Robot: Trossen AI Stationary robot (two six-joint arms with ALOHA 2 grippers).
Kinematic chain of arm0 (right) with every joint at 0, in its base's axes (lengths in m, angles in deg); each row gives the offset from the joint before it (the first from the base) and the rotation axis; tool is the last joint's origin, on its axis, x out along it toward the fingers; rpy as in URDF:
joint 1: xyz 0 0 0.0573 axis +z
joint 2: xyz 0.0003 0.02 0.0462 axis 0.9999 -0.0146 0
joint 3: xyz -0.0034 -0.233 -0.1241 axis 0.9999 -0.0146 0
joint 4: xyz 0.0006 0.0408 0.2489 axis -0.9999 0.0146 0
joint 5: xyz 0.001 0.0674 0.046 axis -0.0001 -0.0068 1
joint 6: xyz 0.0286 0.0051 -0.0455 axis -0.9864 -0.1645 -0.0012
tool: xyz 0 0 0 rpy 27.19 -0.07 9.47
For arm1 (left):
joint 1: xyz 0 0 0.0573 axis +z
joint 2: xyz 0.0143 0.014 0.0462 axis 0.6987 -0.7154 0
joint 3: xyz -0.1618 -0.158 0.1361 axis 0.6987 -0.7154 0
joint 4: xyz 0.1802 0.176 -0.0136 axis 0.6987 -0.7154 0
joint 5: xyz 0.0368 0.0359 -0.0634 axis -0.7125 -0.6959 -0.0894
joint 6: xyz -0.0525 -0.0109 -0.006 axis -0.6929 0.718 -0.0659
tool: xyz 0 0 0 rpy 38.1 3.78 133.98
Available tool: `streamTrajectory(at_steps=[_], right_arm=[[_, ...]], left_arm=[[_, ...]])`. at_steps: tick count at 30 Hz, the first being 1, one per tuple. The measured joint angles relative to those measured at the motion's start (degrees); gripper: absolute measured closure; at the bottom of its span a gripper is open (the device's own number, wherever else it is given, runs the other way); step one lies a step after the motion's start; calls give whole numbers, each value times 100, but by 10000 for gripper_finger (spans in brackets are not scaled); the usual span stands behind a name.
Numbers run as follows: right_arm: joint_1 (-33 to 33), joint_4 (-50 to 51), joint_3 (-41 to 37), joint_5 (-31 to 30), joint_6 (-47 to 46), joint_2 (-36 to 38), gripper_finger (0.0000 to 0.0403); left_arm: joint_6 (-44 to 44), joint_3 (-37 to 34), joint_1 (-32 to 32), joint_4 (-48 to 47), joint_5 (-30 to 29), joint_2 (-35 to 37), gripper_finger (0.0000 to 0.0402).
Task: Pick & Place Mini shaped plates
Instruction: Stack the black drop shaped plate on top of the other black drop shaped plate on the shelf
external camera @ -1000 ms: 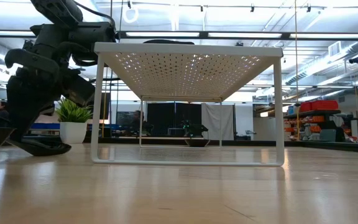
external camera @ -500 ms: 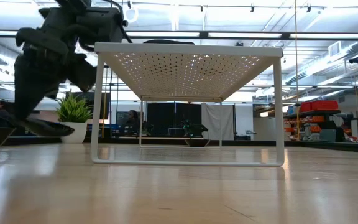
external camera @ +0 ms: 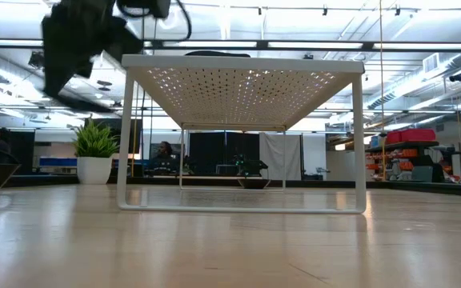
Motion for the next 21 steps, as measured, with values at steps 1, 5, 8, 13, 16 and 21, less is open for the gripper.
streamTrajectory(at_steps=[1, 5, 8, 13, 16, 21], right_arm=[[-2, -1, 0, 0, 1, 1, 381], [0, 1, -1, 0, 1, 0, 381], [0, -1, 1, 2, 1, 0, 381], [0, 0, -1, 0, 1, 2, 381], [-1, -1, 1, 2, 1, 2, 381], [-1, -1, 1, 0, -1, 2, 381]], left_arm=[[-10, 165, 0, -103, -34, -2, 399], [-170, 791, 0, -337, -49, 0, 399], [-473, 1197, 0, -343, -51, 0, 399], [-1150, 1654, 0, -269, -212, 4, 399], [-1567, 1771, 0, -158, -330, 4, 399], [-2188, 1792, 0, 33, -576, 4, 399]])
